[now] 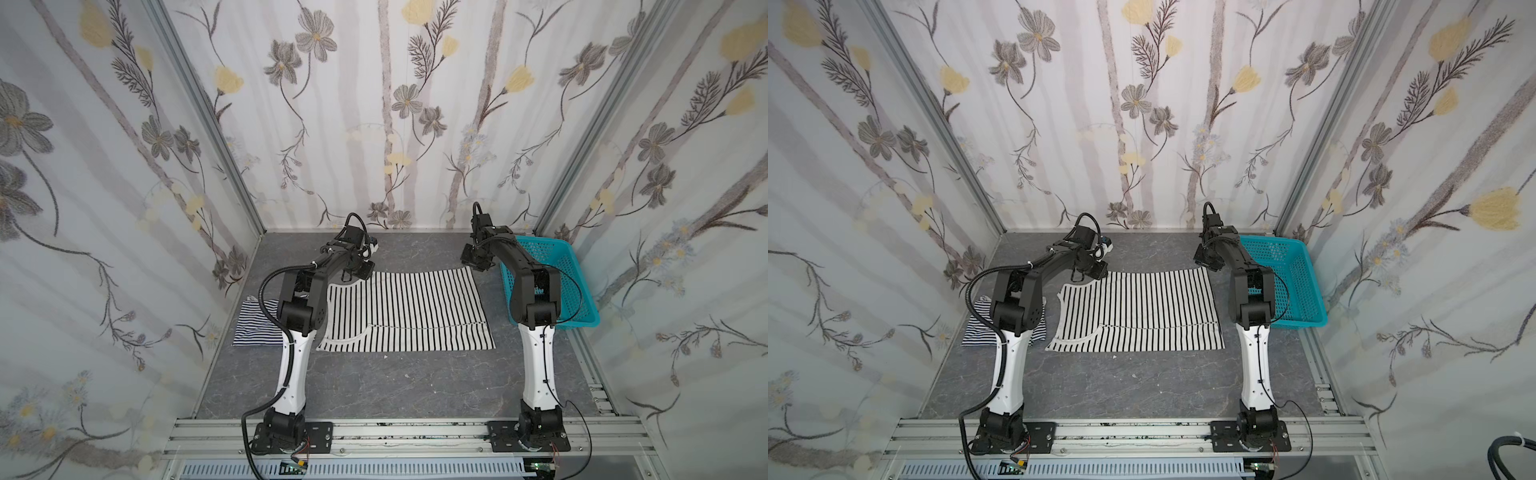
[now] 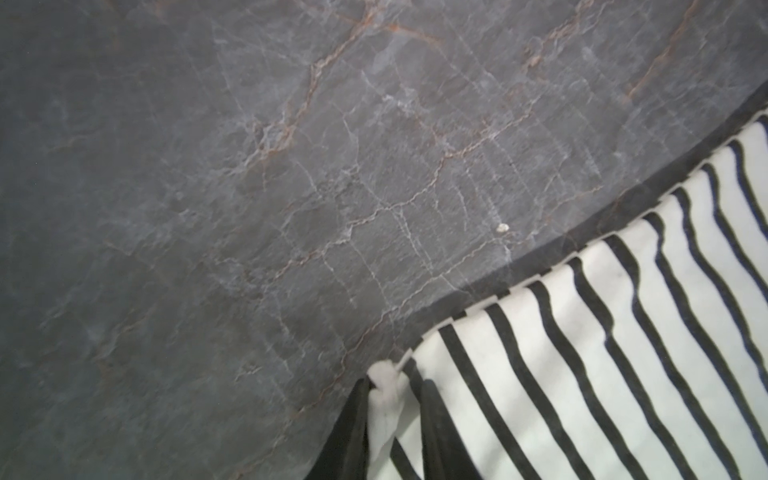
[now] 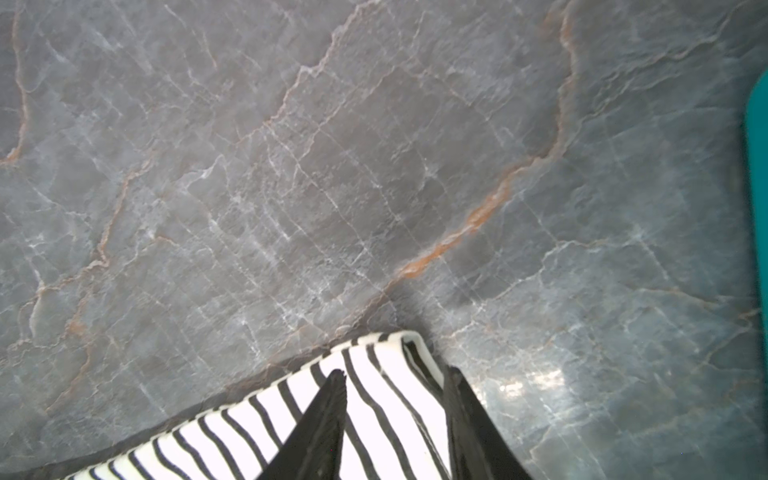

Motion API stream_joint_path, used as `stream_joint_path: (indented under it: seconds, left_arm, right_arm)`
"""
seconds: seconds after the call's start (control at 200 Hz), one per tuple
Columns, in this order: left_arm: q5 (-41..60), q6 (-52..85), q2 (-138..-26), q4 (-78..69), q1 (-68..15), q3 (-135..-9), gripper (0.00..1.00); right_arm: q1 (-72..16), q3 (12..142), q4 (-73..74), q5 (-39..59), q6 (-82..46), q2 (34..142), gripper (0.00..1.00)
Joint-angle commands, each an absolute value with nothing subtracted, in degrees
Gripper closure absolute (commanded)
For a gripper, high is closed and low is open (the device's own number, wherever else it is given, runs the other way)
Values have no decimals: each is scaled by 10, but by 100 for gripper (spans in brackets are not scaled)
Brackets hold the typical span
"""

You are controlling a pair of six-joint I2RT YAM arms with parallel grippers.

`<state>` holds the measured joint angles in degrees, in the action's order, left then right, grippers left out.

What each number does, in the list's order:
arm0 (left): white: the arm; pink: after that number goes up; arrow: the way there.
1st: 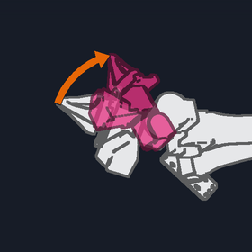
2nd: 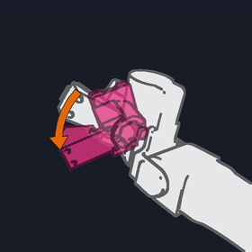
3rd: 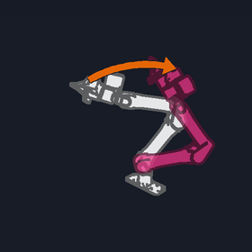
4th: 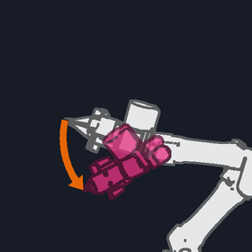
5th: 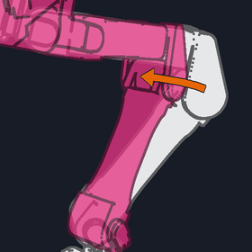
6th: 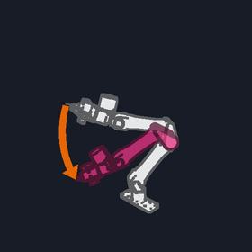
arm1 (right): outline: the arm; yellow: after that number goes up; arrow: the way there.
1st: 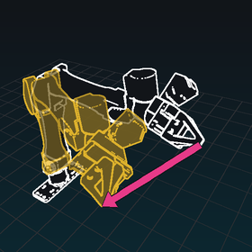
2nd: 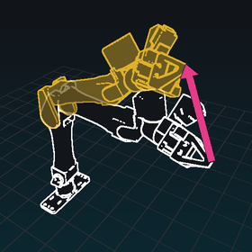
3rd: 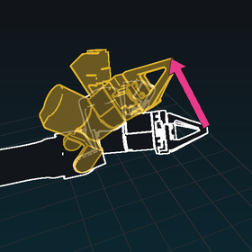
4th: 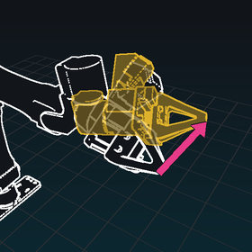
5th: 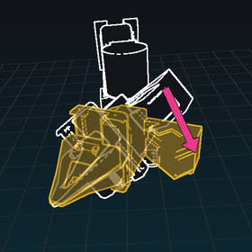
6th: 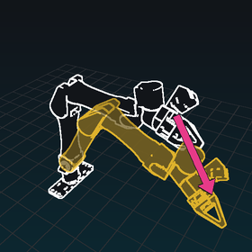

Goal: Fold and stack the tank tops
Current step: 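Move both grippers to the far corners of the folded top, then pinch the far corners of the striped top with both grippers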

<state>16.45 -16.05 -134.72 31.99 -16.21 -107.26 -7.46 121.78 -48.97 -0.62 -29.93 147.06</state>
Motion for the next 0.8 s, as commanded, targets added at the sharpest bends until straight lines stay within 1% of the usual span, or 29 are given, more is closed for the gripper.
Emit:
stream_joint_path:
  seconds: [0.0, 0.07, 0.285, 0.4, 0.495, 0.794]
  left_arm:
    - [176, -163, -1344, 335, -163, -1069, 76]
    - [179, -163, -1346, 335, -163, -1069, 76]
    - [196, -157, -1348, 334, -163, -1071, 76]
    - [200, -156, -1348, 334, -163, -1071, 76]
    - [200, -157, -1348, 334, -163, -1071, 76]
    - [198, -161, -1336, 333, -162, -1065, 75]
  right_arm:
    - [-74, 1243, -500, -35, -284, 1487, 59]
    - [-74, 1270, -520, -36, -277, 1502, 59]
    - [-76, 1293, -532, -42, -258, 1515, 60]
    - [-78, 1325, -554, -38, -241, 1533, 62]
    - [-82, 1357, -582, -40, -222, 1549, 62]
    - [-82, 1359, -612, -22, -208, 1554, 60]
